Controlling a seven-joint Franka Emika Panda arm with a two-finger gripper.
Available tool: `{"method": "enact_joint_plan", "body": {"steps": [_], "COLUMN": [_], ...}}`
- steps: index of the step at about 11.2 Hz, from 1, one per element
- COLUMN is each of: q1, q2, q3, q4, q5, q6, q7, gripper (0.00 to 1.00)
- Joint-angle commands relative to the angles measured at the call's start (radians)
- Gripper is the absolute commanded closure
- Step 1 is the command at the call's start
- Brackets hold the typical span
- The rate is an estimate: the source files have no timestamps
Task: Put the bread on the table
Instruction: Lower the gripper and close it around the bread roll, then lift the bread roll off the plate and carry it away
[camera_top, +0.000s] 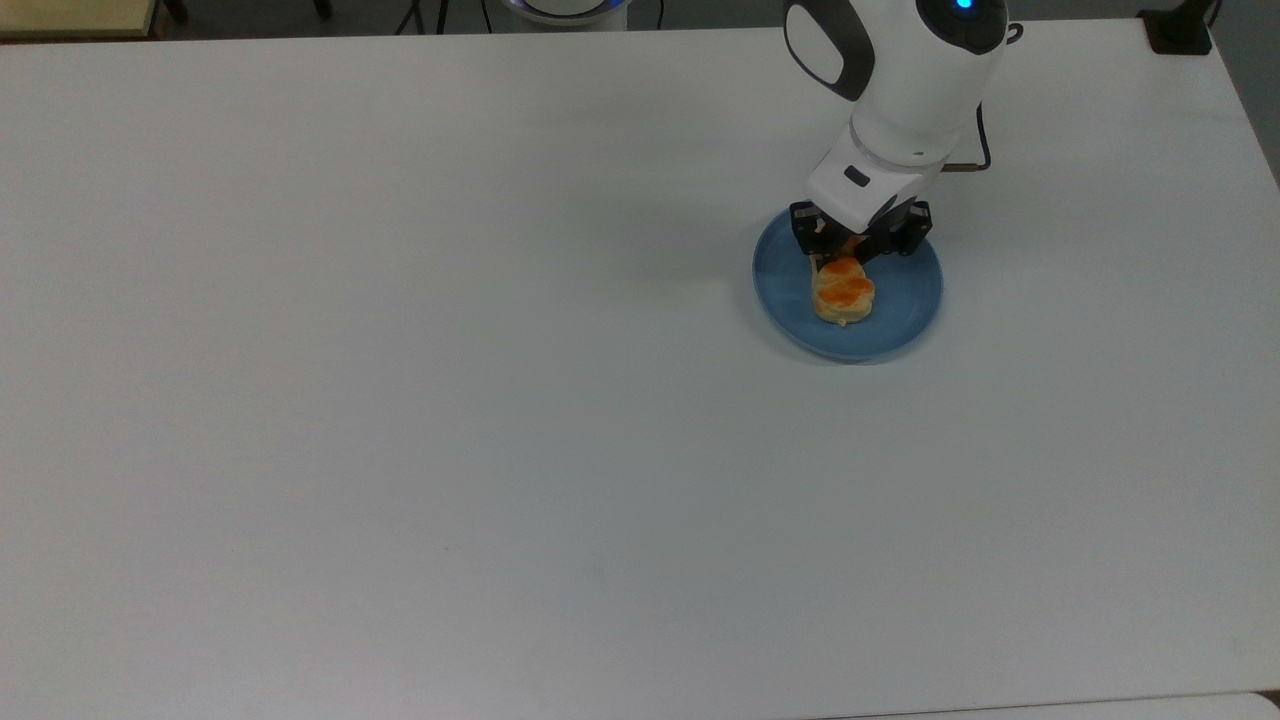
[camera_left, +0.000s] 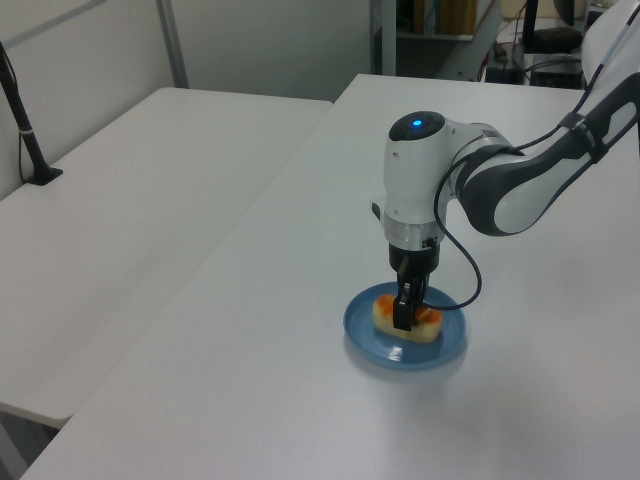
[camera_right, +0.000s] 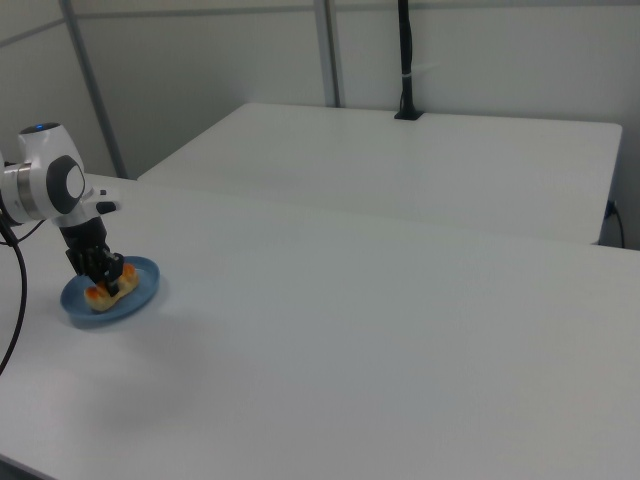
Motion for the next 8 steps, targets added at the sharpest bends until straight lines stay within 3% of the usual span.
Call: {"method": "enact_joint_plan", "body": {"steps": [1, 5, 8], "q1": [0.011, -0.07, -0.248], "q2": [-0.039, -0.206, -0.287], "q3": [-0.006, -0.006, -0.01], "q4": [-0.014, -0.016, -0.016], "q5": [-0.017, -0.014, -0.011], "q6": [0.012, -0.179, -0.328], "q7": [0.054, 0.008, -0.197], "gripper": [0.95, 0.99, 0.99]}}
